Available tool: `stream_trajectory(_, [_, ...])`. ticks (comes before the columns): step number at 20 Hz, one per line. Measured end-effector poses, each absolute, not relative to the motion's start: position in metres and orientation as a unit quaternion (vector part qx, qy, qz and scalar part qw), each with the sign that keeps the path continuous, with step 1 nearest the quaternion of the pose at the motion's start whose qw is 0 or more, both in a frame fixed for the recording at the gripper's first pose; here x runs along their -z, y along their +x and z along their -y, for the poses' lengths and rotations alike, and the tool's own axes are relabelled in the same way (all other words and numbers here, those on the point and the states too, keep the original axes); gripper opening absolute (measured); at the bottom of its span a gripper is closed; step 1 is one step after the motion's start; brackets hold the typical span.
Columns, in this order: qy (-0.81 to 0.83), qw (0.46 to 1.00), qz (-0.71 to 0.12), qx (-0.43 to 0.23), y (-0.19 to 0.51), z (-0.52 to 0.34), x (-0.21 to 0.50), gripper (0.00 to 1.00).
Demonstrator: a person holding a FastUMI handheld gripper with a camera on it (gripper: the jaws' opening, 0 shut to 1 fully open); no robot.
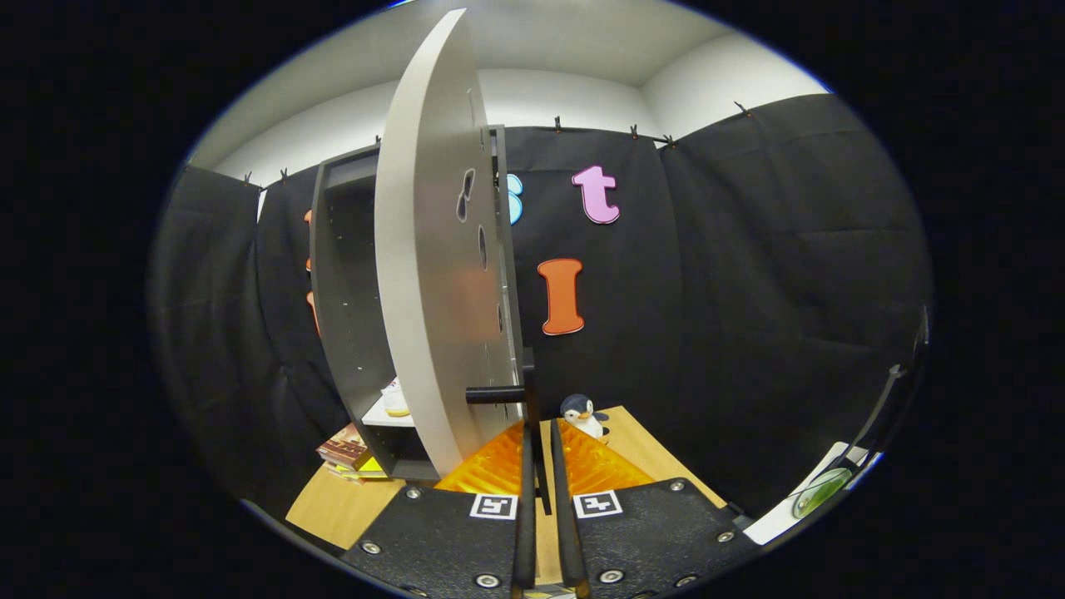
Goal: Open the shoe cabinet door, grab the shoes and put them into the shoe cabinet, then close the shoe cabinet door.
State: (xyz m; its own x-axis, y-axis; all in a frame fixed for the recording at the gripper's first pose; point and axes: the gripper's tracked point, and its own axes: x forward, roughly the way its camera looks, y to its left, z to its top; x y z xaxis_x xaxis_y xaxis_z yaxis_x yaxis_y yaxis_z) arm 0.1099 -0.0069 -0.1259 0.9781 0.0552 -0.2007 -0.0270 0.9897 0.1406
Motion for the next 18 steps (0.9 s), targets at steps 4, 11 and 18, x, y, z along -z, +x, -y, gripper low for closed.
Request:
stream_trajectory(4, [0.053,0.994,-0.098,0.02,0.103,0.028,0.126,0.11])
stream_trajectory(11, [0.002,0.995,-0.07,0.067,0.078,0.039,0.111,0.2])
stream_trajectory(18, [0.011,0.996,-0.07,0.053,0.058,-0.012,0.12,0.25])
